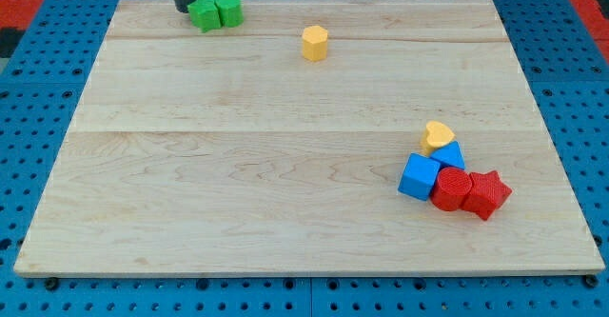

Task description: Move the yellow hexagon to the bottom side of the green circle

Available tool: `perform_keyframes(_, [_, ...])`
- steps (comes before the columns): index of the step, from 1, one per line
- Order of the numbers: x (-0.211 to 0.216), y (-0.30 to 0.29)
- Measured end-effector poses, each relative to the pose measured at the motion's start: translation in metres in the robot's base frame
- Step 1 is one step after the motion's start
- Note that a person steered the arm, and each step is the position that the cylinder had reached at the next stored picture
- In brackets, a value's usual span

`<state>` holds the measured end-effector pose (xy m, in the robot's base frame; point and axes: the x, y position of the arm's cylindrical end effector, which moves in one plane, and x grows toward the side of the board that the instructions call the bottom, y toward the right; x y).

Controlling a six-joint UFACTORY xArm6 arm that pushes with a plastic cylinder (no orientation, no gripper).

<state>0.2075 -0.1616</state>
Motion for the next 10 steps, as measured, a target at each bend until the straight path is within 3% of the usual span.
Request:
perform_keyframes(2, [-0.001,0.080])
perform_keyframes(3, [-0.007,0.080])
perform_keyframes(4, [0.025,0.031])
perform_keyframes(5, [0.065,0.021])
perform_keyframes(7, [0.143,0.095])
perform_keyframes(9, [0.132,0.215])
perform_keyframes(10, [0.108,0.217])
